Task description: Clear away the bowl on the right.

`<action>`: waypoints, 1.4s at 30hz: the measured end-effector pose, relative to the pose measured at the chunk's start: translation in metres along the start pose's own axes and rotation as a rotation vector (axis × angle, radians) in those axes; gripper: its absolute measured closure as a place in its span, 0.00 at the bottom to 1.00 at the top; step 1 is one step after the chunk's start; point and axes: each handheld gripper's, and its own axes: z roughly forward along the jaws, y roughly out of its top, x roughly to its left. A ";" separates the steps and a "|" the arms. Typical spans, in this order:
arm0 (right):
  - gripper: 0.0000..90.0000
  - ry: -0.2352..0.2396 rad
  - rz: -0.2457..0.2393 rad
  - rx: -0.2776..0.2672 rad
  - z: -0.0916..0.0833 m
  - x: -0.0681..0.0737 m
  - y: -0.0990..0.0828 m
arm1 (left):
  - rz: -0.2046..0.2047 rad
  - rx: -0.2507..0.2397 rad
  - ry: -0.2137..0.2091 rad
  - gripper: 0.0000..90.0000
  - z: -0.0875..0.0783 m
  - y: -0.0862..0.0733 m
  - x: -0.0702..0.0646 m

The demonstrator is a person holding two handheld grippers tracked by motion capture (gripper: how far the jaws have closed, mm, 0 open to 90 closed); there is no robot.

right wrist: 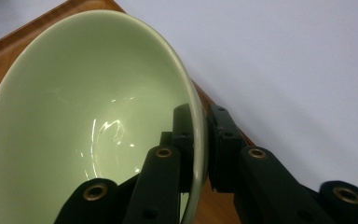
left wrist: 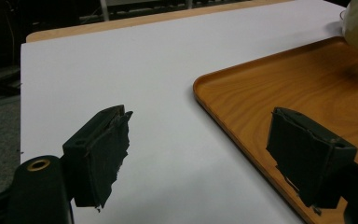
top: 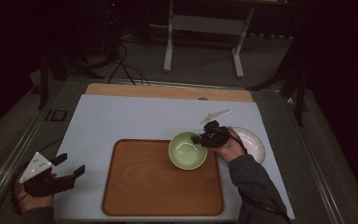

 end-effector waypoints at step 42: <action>0.92 0.057 -0.039 0.019 0.031 0.024 0.000 | 0.004 0.003 -0.003 0.22 0.001 0.000 0.000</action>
